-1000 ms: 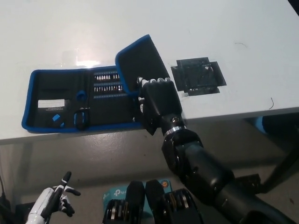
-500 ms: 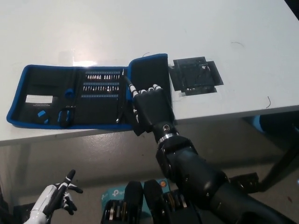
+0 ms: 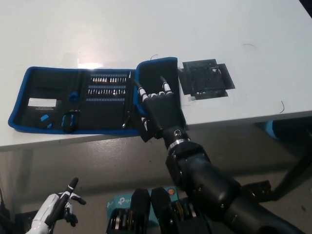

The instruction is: The robot uses its right hand to lift an edge of the toolkit kept in middle of the desk and make one fold in it

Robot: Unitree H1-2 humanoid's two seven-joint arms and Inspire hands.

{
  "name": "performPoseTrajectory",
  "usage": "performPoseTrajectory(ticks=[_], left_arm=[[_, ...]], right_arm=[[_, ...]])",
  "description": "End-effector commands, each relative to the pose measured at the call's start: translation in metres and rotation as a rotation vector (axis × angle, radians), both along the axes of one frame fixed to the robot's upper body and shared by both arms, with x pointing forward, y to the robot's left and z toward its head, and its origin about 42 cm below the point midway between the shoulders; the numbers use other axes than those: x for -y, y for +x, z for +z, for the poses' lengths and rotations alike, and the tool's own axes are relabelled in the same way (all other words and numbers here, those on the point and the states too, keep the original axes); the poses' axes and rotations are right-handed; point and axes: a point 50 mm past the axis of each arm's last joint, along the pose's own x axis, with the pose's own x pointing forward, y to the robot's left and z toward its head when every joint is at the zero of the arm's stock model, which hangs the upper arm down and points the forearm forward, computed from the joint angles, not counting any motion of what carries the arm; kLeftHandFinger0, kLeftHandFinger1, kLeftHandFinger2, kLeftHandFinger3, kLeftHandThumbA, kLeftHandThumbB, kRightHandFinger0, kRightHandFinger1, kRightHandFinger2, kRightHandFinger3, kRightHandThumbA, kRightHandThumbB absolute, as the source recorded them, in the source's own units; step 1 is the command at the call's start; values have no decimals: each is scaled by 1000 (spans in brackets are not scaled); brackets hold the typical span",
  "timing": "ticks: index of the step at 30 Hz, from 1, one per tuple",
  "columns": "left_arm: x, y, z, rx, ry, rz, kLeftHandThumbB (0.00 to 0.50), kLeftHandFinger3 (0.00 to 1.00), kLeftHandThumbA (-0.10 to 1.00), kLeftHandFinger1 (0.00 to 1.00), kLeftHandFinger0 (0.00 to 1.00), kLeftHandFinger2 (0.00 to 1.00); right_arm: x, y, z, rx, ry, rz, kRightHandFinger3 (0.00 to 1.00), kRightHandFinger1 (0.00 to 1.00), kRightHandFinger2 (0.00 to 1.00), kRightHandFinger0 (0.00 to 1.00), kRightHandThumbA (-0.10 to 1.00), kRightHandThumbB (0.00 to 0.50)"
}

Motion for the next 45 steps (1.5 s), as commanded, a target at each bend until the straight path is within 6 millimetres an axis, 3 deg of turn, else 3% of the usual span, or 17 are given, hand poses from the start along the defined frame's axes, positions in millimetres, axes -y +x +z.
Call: performPoseTrajectory(ticks=[1, 2, 3, 7, 8, 11, 15, 17, 22, 25, 29, 32, 34, 35, 38, 41, 45], left_arm=[[-6, 0, 10, 47, 16, -2, 201, 359, 927, 234, 306, 80], [-6, -1, 10, 48, 13, 0, 197, 363, 929, 241, 315, 89], [-6, -3, 10, 46, 14, 3, 197, 364, 930, 244, 318, 91], [-9, -3, 8, 53, 8, 6, 191, 379, 931, 239, 302, 82], [-9, -2, 10, 39, 28, 11, 210, 374, 947, 234, 296, 76], [-10, -2, 9, 35, 15, 11, 195, 389, 948, 246, 321, 104], [-12, -6, 7, 34, 31, 19, 189, 380, 955, 256, 300, 109], [-11, -7, 5, 31, 27, 22, 188, 380, 955, 258, 302, 110], [-13, -9, 0, 22, -5, 38, 197, 379, 918, 271, 310, 107], [-13, -11, 1, 25, 4, 35, 203, 375, 944, 287, 336, 115], [-13, -10, 4, 35, 1, 41, 204, 379, 938, 298, 356, 133], [-13, -9, 4, 39, 6, 46, 206, 379, 939, 301, 355, 135], [-13, -9, 5, 40, 2, 51, 217, 376, 938, 292, 344, 129], [-14, -9, 5, 42, 1, 51, 223, 381, 942, 301, 350, 146], [-16, -7, 5, 47, 1, 52, 224, 386, 944, 286, 331, 136], [-18, -6, 6, 47, 3, 55, 233, 387, 952, 288, 334, 133], [-21, -6, 7, 49, -1, 67, 230, 382, 947, 275, 327, 118]], right_arm=[[-17, -9, 32, -302, 147, 54, 1000, 1000, 1000, 1000, 835, 259], [-13, -8, 43, -323, 177, 49, 1000, 1000, 1000, 1000, 934, 307], [-11, -8, 49, -334, 190, 51, 1000, 1000, 1000, 1000, 976, 304], [4, -6, 92, -363, 282, 93, 1000, 1000, 1000, 1000, 1000, 476], [9, -7, 112, -359, 307, 125, 1000, 1000, 1000, 1000, 1000, 466], [15, -10, 136, -347, 351, 170, 1000, 1000, 1000, 1000, 1000, 476], [25, -24, 176, -260, 418, 232, 1000, 1000, 1000, 1000, 1000, 374], [25, -25, 176, -265, 414, 233, 1000, 1000, 1000, 1000, 1000, 373], [51, -39, 198, -185, 525, 263, 1000, 1000, 1000, 1000, 1000, 252], [66, -44, 203, -175, 572, 274, 1000, 1000, 1000, 1000, 979, 234], [92, -52, 207, -183, 723, 308, 1000, 1000, 1000, 1000, 810, 218], [144, -73, 196, -138, 847, 273, 1000, 1000, 1000, 1000, 733, 163], [164, -78, 185, -132, 902, 256, 1000, 1000, 1000, 1000, 698, 176], [189, -83, 165, -117, 923, 225, 1000, 1000, 1000, 1000, 707, 151], [217, -90, 138, -125, 992, 188, 1000, 1000, 1000, 1000, 614, 101], [264, -106, 79, -130, 1084, 29, 1000, 1000, 1000, 964, 650, 108], [289, -119, 30, -144, 1170, -97, 1000, 1000, 1000, 867, 649, 109]])
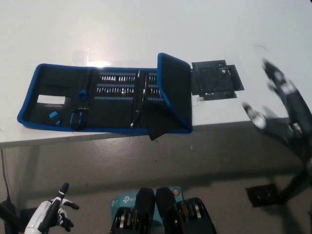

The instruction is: The robot uses its right hand to lift an edge of the toolkit kept in middle of the desk and make one fold in it

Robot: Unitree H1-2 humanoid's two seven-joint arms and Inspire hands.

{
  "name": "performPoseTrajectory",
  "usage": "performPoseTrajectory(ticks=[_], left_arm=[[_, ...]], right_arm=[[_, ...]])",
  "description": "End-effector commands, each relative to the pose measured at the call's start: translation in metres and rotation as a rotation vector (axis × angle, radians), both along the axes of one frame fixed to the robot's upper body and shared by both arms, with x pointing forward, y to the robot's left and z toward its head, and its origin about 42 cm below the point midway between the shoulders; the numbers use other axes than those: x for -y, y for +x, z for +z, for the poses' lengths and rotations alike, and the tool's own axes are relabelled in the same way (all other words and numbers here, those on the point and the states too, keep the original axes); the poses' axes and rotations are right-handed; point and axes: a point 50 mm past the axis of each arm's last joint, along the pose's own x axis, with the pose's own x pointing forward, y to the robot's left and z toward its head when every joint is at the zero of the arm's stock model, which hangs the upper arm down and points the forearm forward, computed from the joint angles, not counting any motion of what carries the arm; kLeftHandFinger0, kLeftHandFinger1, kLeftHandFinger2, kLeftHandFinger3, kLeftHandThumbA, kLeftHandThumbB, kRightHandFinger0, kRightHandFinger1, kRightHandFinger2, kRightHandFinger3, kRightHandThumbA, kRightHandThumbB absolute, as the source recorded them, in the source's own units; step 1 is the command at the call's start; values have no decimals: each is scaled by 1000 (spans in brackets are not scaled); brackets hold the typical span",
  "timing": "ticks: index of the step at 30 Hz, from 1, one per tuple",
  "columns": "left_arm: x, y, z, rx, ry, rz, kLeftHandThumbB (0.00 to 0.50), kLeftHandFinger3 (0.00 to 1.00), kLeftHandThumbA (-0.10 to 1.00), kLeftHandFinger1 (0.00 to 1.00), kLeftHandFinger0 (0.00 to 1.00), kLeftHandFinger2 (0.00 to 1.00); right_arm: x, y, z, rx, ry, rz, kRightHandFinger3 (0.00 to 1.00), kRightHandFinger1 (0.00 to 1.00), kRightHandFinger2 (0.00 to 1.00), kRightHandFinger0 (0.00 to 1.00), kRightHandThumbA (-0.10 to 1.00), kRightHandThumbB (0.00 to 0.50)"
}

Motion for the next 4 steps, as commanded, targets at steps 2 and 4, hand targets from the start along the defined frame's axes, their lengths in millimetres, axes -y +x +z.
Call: performPoseTrajectory(ticks=[2, 4], left_arm=[[-10, 5, 14, 66, 16, 13, 239, 384, 947, 281, 329, 130], [-10, 5, 13, 67, 16, 13, 240, 387, 949, 286, 333, 136]], right_arm=[[42, -26, -44, 148, 228, -86, 969, 989, 1000, 786, 623, 102], [44, -28, -48, 141, 225, -98, 968, 983, 1000, 777, 652, 121]])
